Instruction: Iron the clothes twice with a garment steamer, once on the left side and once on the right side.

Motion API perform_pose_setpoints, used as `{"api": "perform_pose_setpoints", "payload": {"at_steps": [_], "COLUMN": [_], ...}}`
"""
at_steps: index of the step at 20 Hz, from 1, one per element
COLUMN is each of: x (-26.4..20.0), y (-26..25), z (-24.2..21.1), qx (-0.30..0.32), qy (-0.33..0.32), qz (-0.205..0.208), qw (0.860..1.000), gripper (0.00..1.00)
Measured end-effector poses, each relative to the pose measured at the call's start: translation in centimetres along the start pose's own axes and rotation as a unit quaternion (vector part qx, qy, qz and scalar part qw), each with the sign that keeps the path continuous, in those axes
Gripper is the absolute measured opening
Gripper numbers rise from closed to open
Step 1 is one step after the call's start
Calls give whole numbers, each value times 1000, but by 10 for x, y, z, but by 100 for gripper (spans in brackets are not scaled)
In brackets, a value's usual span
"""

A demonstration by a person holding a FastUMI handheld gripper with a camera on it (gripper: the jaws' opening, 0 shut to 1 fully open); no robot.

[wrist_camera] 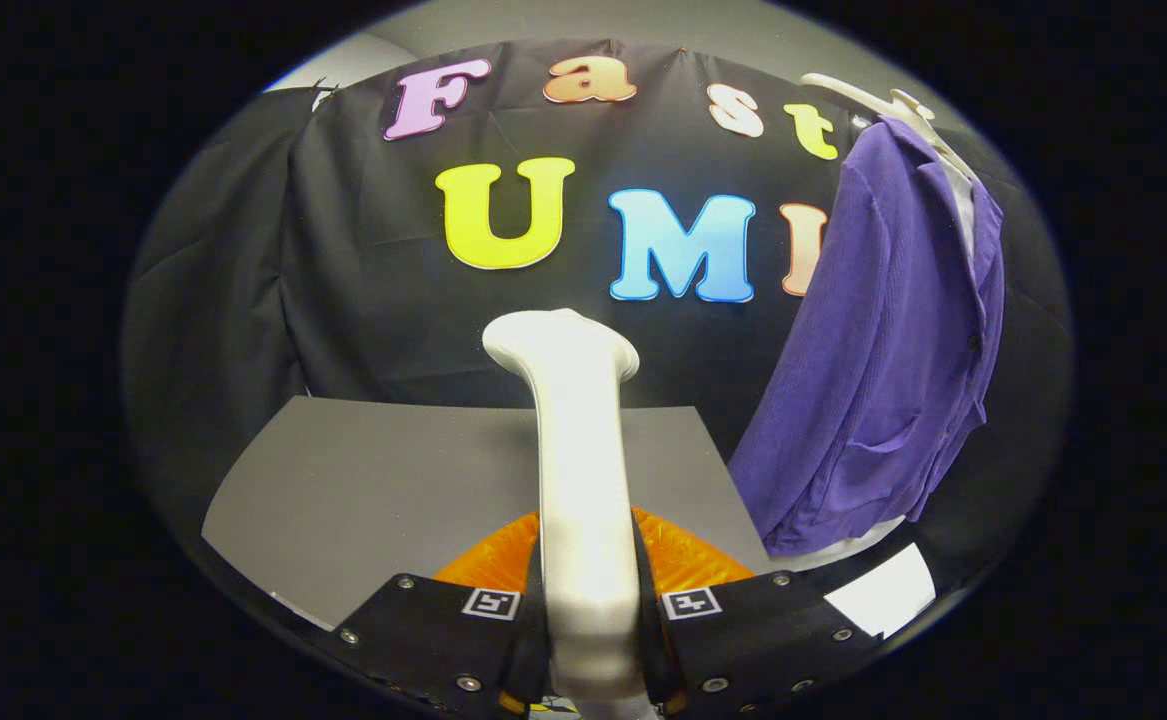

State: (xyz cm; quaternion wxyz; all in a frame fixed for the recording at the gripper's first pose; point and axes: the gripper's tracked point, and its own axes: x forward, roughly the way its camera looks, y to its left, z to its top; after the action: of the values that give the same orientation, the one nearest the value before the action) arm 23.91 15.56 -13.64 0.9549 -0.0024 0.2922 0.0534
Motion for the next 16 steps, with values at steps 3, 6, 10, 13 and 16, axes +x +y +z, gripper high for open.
{"api": "perform_pose_setpoints", "payload": {"at_steps": [3,6,10,13,16], "x": [-28,-58,-100,-128,-158], "y": [-16,-37,-71,-89,-105], "z": [-1,-2,-6,-14,-27], "qx": [-10,-1,-11,-26,-43], "qy": [-22,-46,-81,-94,-105], "qz": [13,20,14,15,14], "qw": [1000,999,997,995,993], "gripper": [37,37,37,37,37]}}
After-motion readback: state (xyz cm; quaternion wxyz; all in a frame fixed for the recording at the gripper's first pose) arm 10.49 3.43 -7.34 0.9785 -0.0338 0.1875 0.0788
